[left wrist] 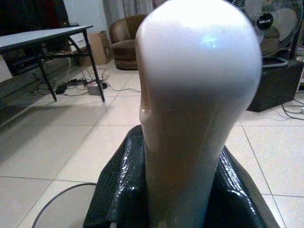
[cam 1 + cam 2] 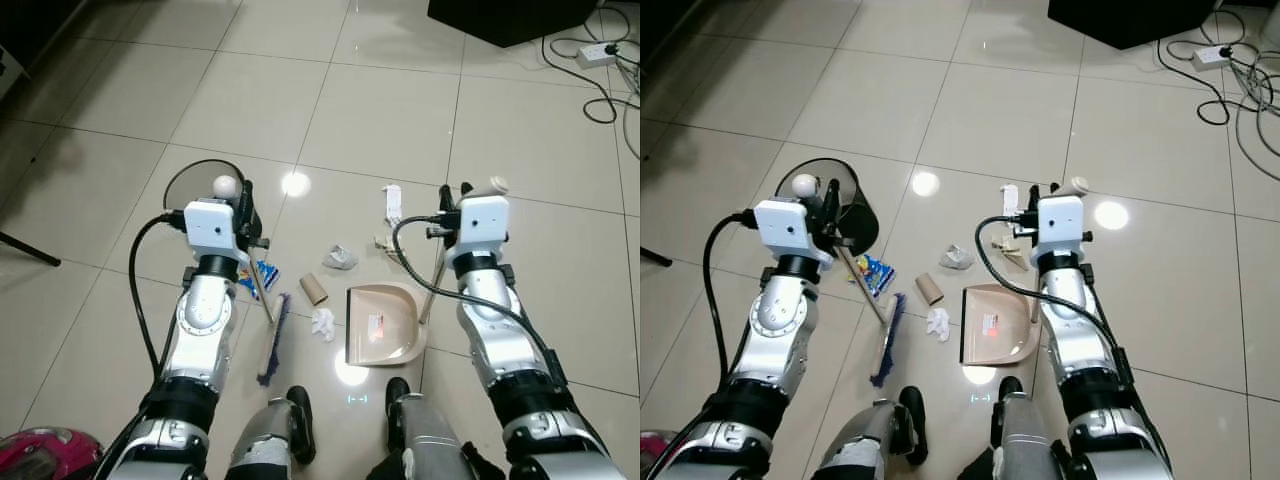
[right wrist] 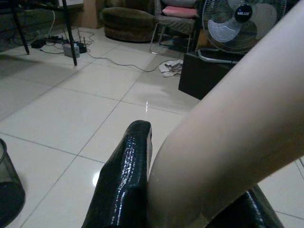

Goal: Sweep floor

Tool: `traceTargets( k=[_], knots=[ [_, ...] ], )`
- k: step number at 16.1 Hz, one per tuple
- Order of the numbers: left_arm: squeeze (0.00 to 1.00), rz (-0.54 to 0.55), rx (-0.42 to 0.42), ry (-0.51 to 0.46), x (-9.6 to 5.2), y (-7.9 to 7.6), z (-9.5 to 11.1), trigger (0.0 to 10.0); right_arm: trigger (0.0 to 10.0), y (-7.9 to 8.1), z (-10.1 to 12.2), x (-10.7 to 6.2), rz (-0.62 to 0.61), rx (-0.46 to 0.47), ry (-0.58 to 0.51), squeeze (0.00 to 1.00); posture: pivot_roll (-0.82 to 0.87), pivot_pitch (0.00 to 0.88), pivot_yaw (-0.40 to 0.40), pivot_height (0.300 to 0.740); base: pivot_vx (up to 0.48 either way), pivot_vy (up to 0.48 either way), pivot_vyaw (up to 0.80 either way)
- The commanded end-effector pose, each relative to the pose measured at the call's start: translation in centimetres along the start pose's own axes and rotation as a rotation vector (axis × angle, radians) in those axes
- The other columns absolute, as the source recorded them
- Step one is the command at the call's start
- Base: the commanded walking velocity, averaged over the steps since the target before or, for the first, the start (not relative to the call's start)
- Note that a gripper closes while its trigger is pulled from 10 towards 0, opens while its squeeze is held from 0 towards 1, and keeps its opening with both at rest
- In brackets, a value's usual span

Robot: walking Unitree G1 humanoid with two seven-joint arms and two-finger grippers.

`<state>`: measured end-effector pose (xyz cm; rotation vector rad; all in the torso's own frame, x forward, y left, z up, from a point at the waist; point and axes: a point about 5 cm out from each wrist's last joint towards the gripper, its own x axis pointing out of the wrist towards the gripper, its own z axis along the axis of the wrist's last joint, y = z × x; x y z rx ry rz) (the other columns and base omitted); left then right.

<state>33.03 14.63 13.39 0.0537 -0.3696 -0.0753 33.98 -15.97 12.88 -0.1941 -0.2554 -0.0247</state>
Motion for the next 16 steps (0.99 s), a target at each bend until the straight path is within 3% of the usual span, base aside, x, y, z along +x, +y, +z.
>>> traceTargets(
  k=[1,4,8,10,13,16],
  knots=[
    [0.0,-0.009,0.008,0.013,-0.2,-0.4,-0.5,10.0,10.0,0.6,-1.4,-0.8,0.015,-0.036,0.056,0.0,0.0,0.387,0.123,0.74,0.0,0.0,0.0],
    [0.0,-0.048,-0.054,0.01,0.4,-2.3,-0.4,10.0,10.0,2.9,-2.5,-1.2,0.118,-0.008,0.156,0.0,-0.01,0.383,0.121,0.74,0.0,0.0,0.0],
    [0.0,-0.023,-0.177,-0.011,1.5,-3.9,0.4,10.0,10.0,4.4,-2.3,-1.4,0.18,0.018,0.152,0.0,-0.02,0.374,0.117,0.74,0.0,0.0,0.0],
    [0.0,0.013,-0.231,-0.017,1.8,-4.1,0.8,10.0,10.0,4.6,-2.2,-1.3,0.181,0.02,0.152,0.0,-0.02,0.369,0.116,0.74,0.0,0.0,0.0],
    [0.0,0.117,-0.396,-0.095,3.1,-3.7,3.1,10.0,10.0,4.5,-2.3,-1.1,0.161,0.044,0.174,0.0,-0.02,0.348,0.108,0.74,0.0,0.0,0.0],
    [0.0,0.049,-0.318,-0.144,2.9,-2.5,4.2,10.0,10.0,4.1,-2.5,-1.2,0.152,0.049,0.183,0.0,-0.02,0.299,0.1,0.74,0.0,0.0,0.0]
  ],
)
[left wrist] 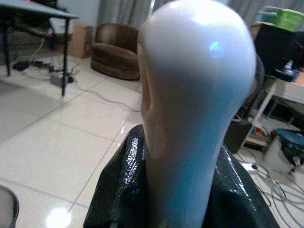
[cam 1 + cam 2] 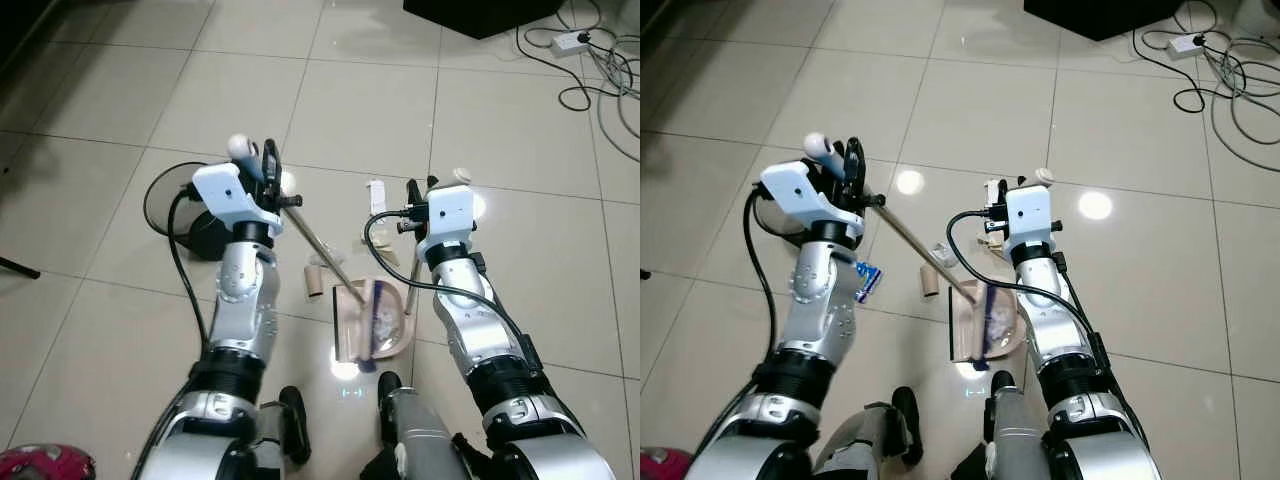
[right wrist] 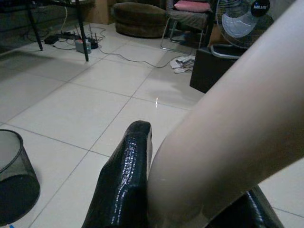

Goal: Sweep floor

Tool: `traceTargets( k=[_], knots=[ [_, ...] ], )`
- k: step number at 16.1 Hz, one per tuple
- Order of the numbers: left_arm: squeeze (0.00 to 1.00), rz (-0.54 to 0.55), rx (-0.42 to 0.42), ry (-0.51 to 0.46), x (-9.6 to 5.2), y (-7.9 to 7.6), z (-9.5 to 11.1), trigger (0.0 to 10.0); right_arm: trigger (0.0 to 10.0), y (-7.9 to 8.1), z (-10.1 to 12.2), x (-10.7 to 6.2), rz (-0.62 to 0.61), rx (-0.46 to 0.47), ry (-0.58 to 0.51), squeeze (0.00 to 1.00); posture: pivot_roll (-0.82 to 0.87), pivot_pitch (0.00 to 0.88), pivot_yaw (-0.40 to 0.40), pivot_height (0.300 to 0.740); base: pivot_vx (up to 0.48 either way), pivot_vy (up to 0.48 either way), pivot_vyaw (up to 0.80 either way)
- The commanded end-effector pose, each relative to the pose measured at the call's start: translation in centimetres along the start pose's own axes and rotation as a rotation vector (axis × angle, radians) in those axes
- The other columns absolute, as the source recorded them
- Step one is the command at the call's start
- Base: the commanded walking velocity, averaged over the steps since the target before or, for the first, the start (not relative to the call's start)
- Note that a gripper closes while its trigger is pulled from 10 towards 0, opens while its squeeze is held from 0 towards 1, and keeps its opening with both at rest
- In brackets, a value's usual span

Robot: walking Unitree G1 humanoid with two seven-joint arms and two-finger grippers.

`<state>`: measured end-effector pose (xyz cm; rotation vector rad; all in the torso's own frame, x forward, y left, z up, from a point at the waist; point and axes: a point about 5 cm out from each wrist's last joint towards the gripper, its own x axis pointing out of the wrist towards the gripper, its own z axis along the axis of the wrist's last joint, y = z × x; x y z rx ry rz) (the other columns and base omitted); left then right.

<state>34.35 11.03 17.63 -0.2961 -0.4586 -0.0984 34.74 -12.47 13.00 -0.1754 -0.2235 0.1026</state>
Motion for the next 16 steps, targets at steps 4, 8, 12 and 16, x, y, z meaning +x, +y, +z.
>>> traceTargets(
  k=[4,8,12,16],
  knots=[
    [0.0,-0.076,0.203,-0.048,-0.6,2.8,3.0,10.0,10.0,-0.4,-3.4,-2.3,-0.028,0.068,0.169,0.0,-0.03,0.196,0.079,0.74,0.0,0.0,0.0],
    [0.0,-0.109,0.254,0.041,-1.9,5.4,4.4,10.0,10.0,-1.4,-3.0,-3.4,-0.056,0.107,0.142,0.0,-0.04,0.11,0.074,0.74,0.0,0.0,0.0],
    [0.0,-0.045,0.419,0.253,-5.4,9.5,3.4,10.0,10.0,-1.5,-0.3,-4.5,0.04,0.16,0.089,0.0,-0.04,0.052,0.055,0.74,0.0,0.0,0.0],
    [0.0,0.08,0.491,0.31,-7.3,11.2,3.7,10.0,10.0,-2.5,4.1,-3.5,0.055,0.216,0.035,0.0,-0.05,0.04,0.054,0.74,0.0,0.0,0.0]
  ],
)
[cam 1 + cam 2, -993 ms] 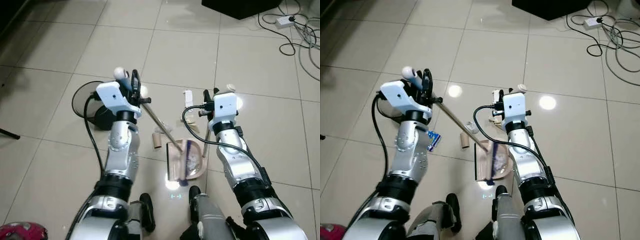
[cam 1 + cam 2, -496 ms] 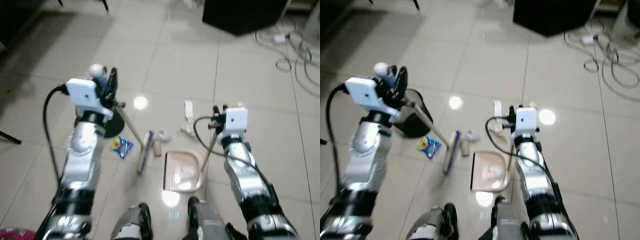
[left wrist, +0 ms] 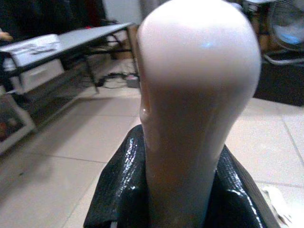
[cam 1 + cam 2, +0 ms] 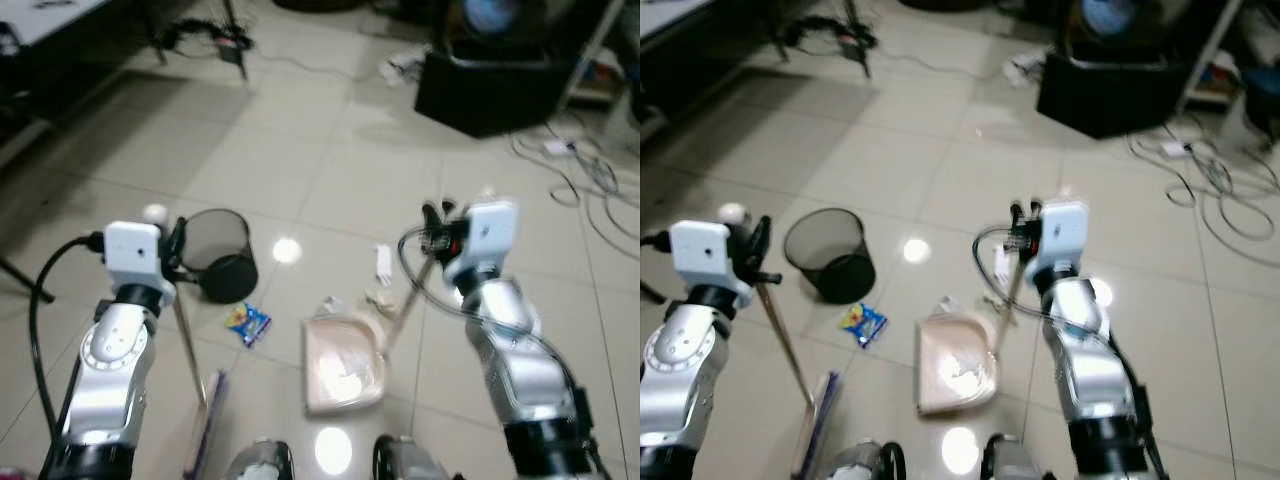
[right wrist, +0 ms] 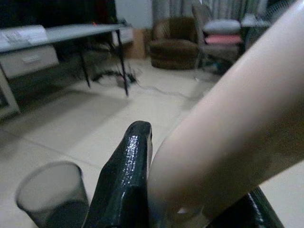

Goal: Sweep floor

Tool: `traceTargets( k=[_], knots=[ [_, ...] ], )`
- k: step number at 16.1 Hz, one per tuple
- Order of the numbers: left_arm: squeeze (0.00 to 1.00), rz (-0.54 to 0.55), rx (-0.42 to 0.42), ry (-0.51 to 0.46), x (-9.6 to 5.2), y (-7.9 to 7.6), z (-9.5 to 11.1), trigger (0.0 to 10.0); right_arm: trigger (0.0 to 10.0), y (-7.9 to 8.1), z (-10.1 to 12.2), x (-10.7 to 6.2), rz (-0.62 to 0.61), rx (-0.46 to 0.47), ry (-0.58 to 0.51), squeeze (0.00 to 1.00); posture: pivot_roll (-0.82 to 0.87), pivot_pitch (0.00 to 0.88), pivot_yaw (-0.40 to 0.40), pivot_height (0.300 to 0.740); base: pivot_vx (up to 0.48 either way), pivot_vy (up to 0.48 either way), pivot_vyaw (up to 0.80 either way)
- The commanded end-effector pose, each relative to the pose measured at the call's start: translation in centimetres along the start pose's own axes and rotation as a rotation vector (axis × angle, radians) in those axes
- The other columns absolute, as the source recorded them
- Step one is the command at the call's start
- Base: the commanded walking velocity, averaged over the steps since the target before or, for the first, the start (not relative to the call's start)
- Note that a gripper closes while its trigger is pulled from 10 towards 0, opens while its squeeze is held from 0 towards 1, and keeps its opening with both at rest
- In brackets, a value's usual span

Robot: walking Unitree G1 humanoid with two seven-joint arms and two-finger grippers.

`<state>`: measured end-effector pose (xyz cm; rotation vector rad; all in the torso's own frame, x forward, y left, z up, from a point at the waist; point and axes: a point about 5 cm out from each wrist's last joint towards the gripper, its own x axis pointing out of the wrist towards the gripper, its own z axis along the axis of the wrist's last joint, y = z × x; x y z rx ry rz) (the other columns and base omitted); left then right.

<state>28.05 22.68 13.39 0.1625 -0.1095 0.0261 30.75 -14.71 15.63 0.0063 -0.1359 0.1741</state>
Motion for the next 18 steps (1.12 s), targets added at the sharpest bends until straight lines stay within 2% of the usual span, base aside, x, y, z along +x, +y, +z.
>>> traceTargets(
  k=[1,3,4,5,7,9,14,18],
  knots=[
    [0.0,0.042,0.042,-0.045,-0.2,0.9,1.1,10.0,10.0,0.0,2.3,0.5,0.009,0.039,-0.064,0.0,-0.05,0.038,0.059,0.74,0.0,0.0,0.0],
    [0.0,0.061,0.079,-0.021,-0.8,1.3,0.6,10.0,10.0,0.4,5.4,1.3,0.06,0.06,-0.116,0.0,-0.05,0.033,0.061,0.74,0.0,0.0,0.0],
    [0.0,0.062,0.082,-0.022,-0.7,1.2,0.7,10.0,10.0,0.4,6.2,1.5,0.065,0.073,-0.125,0.0,-0.05,0.032,0.059,0.74,0.0,0.0,0.0],
    [0.0,0.069,0.087,-0.035,-0.6,1.0,0.9,10.0,10.0,0.4,8.0,2.0,0.069,0.084,-0.153,0.0,-0.05,0.029,0.059,0.74,0.0,0.0,0.0],
    [0.0,0.071,0.091,-0.067,-0.4,0.6,1.5,10.0,10.0,0.2,10.3,2.5,0.066,0.113,-0.209,0.0,-0.05,0.024,0.06,0.74,0.129,0.0,0.67],
    [0.0,0.087,0.097,-0.08,-0.3,0.6,1.8,10.0,10.0,0.3,11.6,2.6,0.073,0.122,-0.241,0.0,-0.05,0.023,0.059,0.74,0.313,0.0,0.8],
    [0.0,0.074,0.085,-0.093,0.2,-0.4,2.3,10.0,10.0,0.4,12.6,2.8,0.083,0.165,-0.243,0.0,-0.04,0.02,0.054,0.74,0.392,0.0,0.8],
    [0.0,0.062,0.073,-0.097,0.3,-1.0,2.4,10.0,10.0,0.2,12.7,2.7,0.062,0.193,-0.247,0.0,-0.04,0.019,0.055,0.74,0.427,0.0,0.0]
  ],
)
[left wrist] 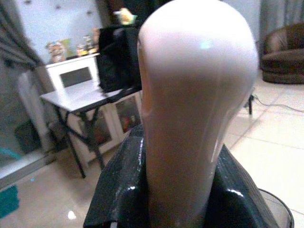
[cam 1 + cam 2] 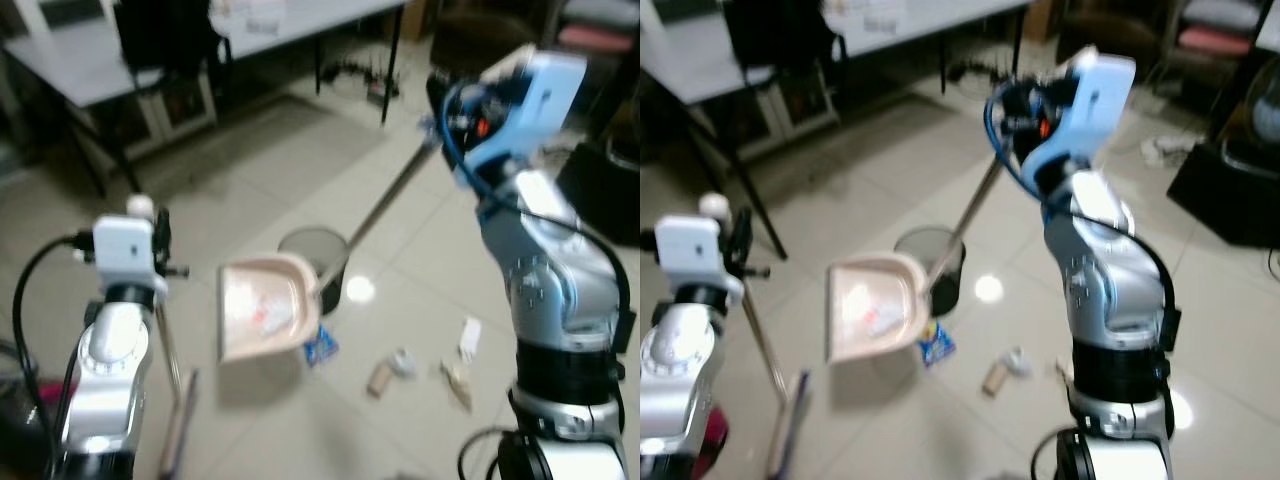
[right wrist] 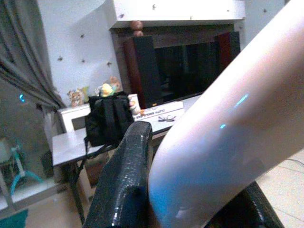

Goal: Sweep floor

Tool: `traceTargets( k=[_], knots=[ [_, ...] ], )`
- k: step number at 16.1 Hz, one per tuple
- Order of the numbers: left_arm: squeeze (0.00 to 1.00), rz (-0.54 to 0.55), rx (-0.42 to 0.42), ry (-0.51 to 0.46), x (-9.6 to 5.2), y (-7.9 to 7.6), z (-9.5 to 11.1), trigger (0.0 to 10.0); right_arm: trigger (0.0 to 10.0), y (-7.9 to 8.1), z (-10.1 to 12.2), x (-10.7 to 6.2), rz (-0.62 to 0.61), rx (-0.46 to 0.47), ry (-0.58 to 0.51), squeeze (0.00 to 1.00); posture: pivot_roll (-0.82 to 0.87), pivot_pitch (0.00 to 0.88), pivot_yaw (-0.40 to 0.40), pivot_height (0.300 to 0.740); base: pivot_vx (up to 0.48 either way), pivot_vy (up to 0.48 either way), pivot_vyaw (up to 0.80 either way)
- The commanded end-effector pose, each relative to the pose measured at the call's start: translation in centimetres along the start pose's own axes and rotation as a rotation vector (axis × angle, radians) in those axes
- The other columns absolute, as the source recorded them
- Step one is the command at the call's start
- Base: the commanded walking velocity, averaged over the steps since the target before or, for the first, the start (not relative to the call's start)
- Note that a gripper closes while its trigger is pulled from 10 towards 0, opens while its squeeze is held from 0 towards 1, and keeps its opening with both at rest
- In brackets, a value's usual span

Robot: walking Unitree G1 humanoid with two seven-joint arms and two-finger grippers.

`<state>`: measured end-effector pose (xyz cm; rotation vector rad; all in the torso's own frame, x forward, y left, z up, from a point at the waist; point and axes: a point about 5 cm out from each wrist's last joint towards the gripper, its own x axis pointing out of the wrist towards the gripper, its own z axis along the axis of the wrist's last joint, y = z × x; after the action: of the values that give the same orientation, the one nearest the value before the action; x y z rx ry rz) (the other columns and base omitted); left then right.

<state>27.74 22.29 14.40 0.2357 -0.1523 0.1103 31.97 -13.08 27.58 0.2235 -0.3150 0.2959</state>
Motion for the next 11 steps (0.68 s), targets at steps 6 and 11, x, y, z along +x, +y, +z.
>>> traceTargets(
  k=[6,11],
  knots=[
    [0.0,-0.049,-0.017,-0.058,0.8,-1.4,1.3,10.0,10.0,-1.8,1.8,-0.4,-0.112,0.006,-0.059,0.0,-0.05,0.01,0.068,0.74,0.428,0.0,-0.27],
    [0.0,-0.05,-0.022,-0.059,0.8,-1.6,1.4,10.0,10.0,-2.0,1.9,-0.5,-0.12,-0.007,-0.062,0.0,-0.05,0.005,0.067,0.74,0.428,0.0,-0.16]
  ],
)
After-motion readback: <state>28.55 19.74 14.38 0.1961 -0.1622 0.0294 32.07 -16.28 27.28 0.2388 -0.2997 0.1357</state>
